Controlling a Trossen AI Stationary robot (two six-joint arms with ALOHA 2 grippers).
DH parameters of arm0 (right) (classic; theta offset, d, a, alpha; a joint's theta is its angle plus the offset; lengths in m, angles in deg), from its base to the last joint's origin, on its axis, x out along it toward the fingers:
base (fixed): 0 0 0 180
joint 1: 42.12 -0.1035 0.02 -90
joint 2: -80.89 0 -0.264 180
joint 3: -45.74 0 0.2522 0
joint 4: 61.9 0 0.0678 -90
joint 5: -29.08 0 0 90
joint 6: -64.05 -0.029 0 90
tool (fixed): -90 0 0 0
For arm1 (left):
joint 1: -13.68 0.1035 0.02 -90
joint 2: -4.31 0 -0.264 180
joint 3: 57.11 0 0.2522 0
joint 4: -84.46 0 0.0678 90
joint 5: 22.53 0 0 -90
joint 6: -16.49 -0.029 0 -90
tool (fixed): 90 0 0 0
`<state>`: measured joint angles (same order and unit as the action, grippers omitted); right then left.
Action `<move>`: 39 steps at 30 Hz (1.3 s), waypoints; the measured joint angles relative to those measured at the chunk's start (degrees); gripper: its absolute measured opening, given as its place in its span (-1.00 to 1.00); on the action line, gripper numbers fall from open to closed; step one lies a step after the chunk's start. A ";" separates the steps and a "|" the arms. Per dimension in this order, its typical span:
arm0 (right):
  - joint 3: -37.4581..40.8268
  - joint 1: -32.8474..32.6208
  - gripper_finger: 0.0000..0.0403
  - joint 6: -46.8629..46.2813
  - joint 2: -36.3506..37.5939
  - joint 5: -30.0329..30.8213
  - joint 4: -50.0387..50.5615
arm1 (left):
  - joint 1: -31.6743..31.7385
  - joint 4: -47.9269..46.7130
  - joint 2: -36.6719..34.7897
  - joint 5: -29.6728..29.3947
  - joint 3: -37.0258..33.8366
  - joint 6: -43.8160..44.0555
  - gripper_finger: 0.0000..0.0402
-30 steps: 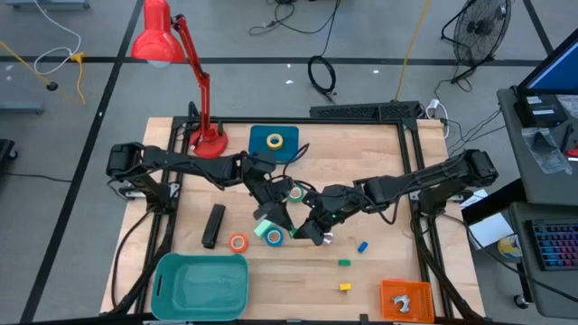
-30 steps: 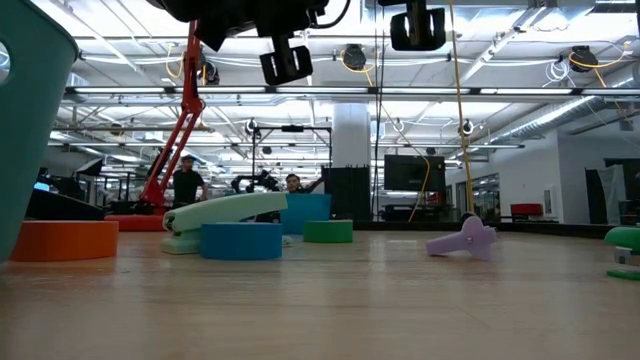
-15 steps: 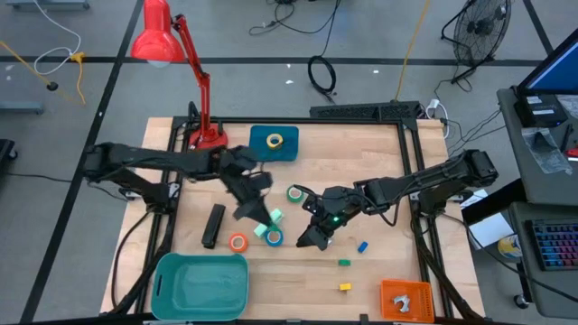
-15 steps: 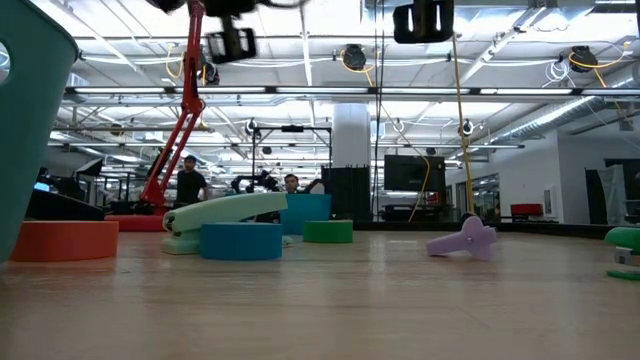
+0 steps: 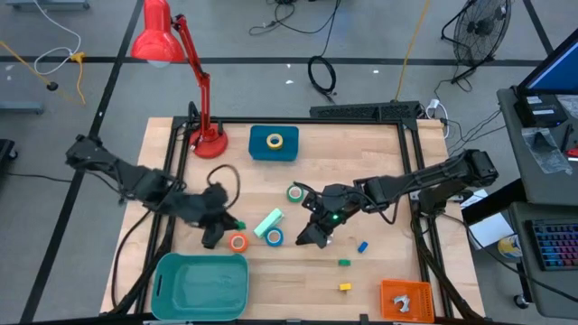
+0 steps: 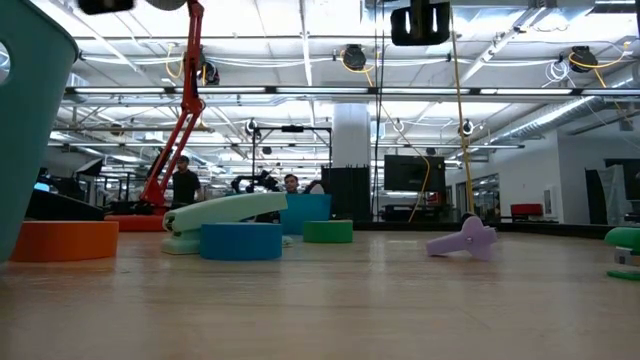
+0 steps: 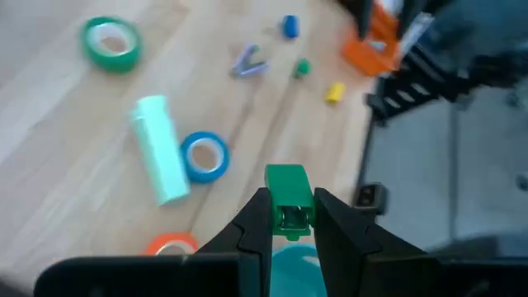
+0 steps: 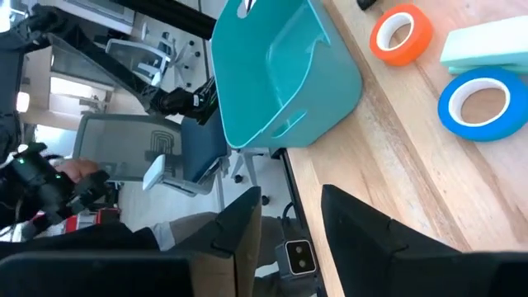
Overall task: Pick and place Stapler, Stapler remover, tape
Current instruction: Put the right green stapler into the green bin
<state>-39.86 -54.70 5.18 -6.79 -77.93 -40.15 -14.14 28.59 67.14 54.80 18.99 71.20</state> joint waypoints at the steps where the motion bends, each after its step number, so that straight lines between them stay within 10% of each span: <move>1: 0.00 0.29 -0.38 0.00 0.00 -0.22 -0.02 | -2.18 -1.03 0.01 -2.59 -0.08 2.27 -0.68; 7: 0.00 1.59 -0.38 0.03 0.00 -1.23 -0.30 | -13.12 1.88 0.07 -10.95 -8.09 17.06 -0.68; 15: 0.00 2.12 -0.38 0.64 0.01 -1.02 -0.48 | -20.58 29.91 1.10 -16.10 -26.36 25.46 -0.68; 39: 0.00 2.47 -0.38 -0.30 0.02 -1.37 -0.44 | -19.40 35.00 14.55 -0.94 -30.56 22.96 -0.68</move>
<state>-39.86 -52.23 4.87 -6.77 -79.30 -40.59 -33.54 63.59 81.69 53.86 -11.56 94.16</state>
